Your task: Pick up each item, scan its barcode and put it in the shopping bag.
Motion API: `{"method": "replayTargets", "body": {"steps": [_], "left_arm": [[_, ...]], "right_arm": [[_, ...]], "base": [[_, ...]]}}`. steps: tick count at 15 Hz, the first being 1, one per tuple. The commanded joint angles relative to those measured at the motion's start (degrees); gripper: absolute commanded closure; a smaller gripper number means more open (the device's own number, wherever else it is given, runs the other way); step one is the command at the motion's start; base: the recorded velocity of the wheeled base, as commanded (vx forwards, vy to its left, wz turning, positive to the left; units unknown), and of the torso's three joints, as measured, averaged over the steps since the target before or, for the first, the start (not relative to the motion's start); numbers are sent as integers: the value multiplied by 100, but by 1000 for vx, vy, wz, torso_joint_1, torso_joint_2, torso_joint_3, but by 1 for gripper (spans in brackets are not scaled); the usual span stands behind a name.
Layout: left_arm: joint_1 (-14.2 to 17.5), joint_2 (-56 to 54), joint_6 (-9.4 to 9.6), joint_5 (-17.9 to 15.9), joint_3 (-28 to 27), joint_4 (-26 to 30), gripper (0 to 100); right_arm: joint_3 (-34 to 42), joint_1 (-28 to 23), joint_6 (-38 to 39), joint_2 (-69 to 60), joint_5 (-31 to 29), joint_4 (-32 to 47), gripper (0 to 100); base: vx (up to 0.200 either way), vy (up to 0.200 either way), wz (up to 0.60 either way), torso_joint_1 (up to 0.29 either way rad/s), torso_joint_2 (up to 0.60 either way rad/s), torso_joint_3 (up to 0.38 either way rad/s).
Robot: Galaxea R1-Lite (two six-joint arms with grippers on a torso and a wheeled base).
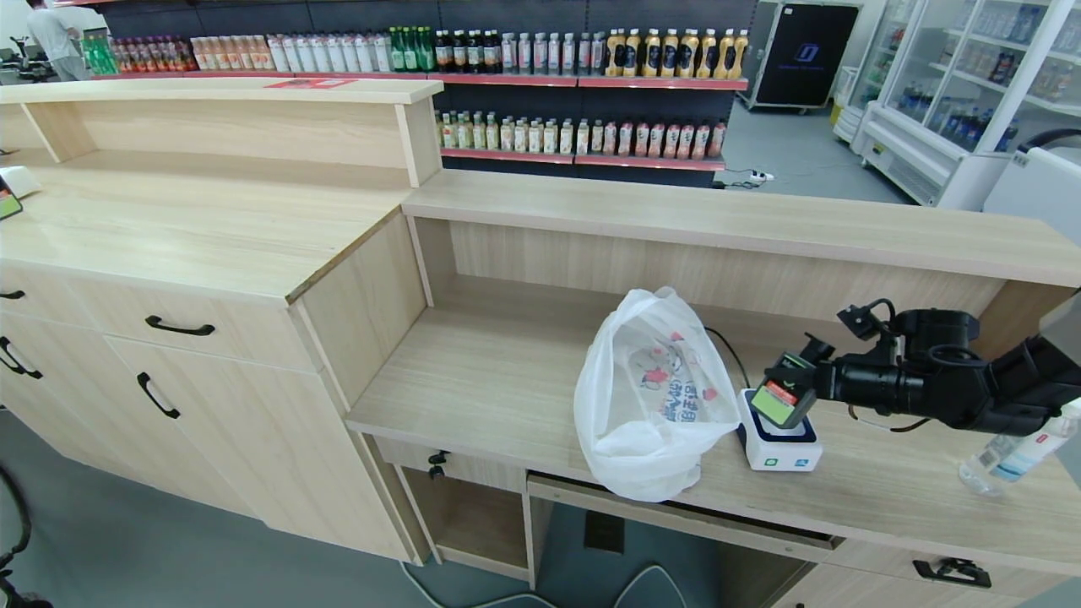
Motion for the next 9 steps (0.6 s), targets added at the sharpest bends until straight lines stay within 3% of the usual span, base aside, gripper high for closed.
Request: {"method": "replayTargets", "body": {"steps": [1, 4, 5, 6, 7, 9], "left_arm": [[0, -2, 0, 2, 0, 0, 100], [0, -2, 0, 2, 0, 0, 100], [0, -2, 0, 2, 0, 0, 100], [0, -2, 0, 2, 0, 0, 100], [0, -2, 0, 2, 0, 0, 100], [0, -2, 0, 2, 0, 0, 100]], "right_arm": [[35, -39, -27, -296, -138, -100, 100], [905, -170, -713, -1157, -1114, -539, 100], [1652, -408, -1768, -1588, -2151, -1005, 100], [2188, -663, -2436, -1930, -2661, -1418, 100], [2628, -961, -2770, -2405, -2643, -1655, 100], [2645, -1049, -2822, -2669, -2643, -1743, 100]], "base": [[0, 0, 0, 0, 0, 0], [0, 0, 0, 0, 0, 0], [0, 0, 0, 0, 0, 0], [0, 0, 0, 0, 0, 0], [0, 0, 0, 0, 0, 0], [0, 0, 0, 0, 0, 0]]}}
